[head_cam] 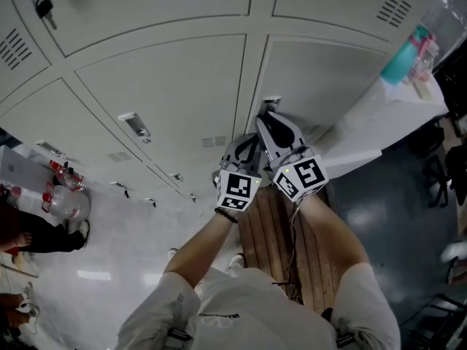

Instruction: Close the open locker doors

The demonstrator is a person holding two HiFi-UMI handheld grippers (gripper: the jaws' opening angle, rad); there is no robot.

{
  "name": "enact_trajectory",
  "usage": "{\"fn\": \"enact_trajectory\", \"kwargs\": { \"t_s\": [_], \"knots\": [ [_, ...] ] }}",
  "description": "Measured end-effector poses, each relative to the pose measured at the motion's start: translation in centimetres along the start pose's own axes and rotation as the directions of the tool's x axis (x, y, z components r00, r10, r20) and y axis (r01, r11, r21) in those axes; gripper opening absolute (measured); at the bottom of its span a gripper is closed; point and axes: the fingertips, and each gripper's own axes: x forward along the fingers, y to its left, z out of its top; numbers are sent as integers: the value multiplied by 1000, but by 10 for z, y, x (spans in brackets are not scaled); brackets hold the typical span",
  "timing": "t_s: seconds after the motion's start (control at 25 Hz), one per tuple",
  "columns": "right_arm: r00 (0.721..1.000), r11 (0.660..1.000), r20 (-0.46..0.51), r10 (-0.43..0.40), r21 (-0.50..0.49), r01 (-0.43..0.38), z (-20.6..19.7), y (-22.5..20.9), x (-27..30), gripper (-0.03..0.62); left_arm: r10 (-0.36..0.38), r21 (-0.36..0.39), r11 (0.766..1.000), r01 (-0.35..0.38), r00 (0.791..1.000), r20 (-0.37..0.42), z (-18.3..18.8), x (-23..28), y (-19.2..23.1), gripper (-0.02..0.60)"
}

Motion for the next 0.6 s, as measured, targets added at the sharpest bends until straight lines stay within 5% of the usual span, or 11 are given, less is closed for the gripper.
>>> {"fn": "enact_trajectory", "kwargs": {
  "t_s": [0.6],
  "knots": [
    [998,998,-1,-62,4,62,-4,-8,-6,9,10,-13,1000,-10,1000,-25,-7,11,6,3]
  ]
}}
